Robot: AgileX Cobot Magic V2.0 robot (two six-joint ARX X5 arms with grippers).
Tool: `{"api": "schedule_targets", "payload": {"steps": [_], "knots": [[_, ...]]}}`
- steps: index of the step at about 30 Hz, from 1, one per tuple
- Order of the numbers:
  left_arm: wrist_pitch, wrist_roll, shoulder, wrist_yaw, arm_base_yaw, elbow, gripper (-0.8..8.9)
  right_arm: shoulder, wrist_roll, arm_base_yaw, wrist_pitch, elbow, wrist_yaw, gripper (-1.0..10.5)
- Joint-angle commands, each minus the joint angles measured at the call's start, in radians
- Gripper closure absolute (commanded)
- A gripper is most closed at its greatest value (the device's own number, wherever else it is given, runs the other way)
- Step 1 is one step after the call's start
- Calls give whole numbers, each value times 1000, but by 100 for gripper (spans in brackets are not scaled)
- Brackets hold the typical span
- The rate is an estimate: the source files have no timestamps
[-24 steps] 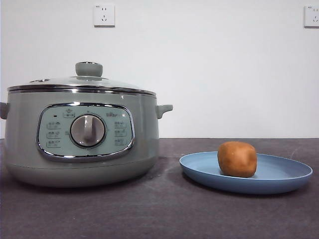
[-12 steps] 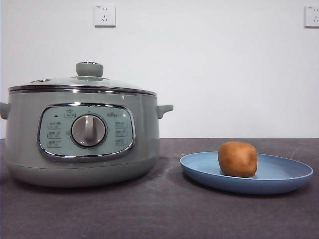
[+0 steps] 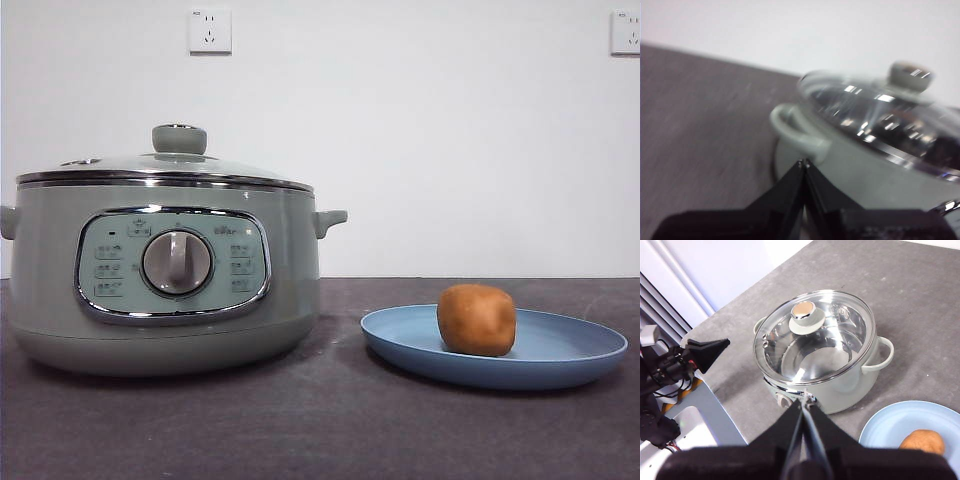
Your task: Take the potato out from the steamer,put the potato on the plate,close the lid
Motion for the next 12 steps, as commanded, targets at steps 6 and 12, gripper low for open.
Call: {"api": "schedule_targets", "payload": {"steps": [6, 12], "knots": [[-55, -13, -3, -33, 6, -13, 817, -2, -5, 1, 2, 0, 0, 947], [-56, -13, -3, -33, 6, -13, 817, -2, -5, 1, 2, 0, 0, 947]]}}
